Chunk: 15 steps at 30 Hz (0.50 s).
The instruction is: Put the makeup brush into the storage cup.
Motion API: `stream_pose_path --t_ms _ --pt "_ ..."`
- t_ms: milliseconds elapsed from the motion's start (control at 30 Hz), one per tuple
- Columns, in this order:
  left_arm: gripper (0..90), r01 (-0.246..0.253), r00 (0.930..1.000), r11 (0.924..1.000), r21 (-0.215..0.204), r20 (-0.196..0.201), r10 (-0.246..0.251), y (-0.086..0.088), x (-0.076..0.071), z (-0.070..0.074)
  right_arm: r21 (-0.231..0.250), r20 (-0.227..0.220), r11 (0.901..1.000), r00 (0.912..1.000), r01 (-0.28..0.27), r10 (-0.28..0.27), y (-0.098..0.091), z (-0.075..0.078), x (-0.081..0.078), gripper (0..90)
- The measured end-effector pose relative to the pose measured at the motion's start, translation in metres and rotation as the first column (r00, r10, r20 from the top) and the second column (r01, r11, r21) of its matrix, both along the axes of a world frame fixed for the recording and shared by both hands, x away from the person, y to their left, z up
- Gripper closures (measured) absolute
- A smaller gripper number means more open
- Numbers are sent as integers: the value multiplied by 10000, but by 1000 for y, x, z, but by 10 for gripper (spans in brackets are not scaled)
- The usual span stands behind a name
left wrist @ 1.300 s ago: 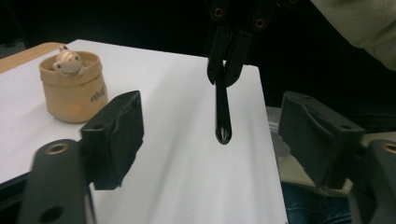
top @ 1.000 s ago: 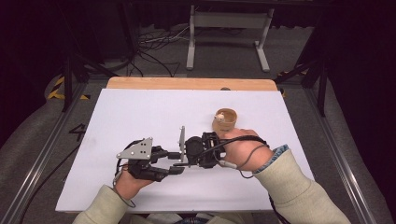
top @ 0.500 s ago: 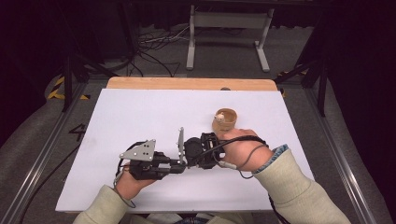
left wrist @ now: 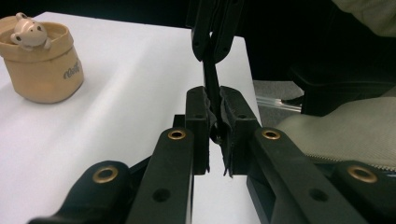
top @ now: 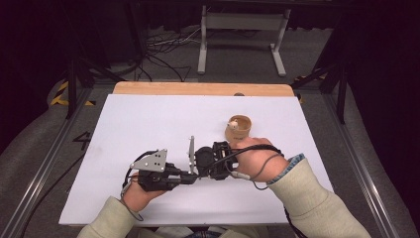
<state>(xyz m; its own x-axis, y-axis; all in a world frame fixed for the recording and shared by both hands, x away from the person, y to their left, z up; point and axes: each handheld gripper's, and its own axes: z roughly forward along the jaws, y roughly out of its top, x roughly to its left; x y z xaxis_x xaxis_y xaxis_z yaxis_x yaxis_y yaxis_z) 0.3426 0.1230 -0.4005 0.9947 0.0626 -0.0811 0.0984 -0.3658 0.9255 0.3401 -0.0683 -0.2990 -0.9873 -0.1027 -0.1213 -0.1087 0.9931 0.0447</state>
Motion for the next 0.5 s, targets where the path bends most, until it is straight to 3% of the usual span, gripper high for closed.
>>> stream_pose_path --t_ms 200,267,300,333,367,433,500 --pt "832 -91 10000 9997 -210 13 91 2 -1 0 395 -50 9992 10000 9 -7 -4 2 1 831" --pt "833 -148 9999 9995 -270 58 150 3 -1 0 642 -107 9979 9999 3 4 -7 3 2 776" --pt "833 -195 9998 9994 -296 48 197 4 -1 0 847 -93 9964 10000 44 -36 -9 3 2 708" --pt "833 -195 9998 9994 -296 48 197 4 -1 0 847 -93 9964 10000 44 -36 -9 3 2 708" --pt "833 -221 9997 9991 -356 74 224 5 -1 1 1337 -27 9910 10000 94 -91 -14 4 3 661" --pt "833 -262 9997 9987 -434 12 263 6 -1 1 1510 -21 9885 10000 51 -48 -16 5 2 648" --pt "833 -307 9995 9983 -500 14 308 7 -1 1 2169 98 9762 9999 83 -107 -23 8 3 607"
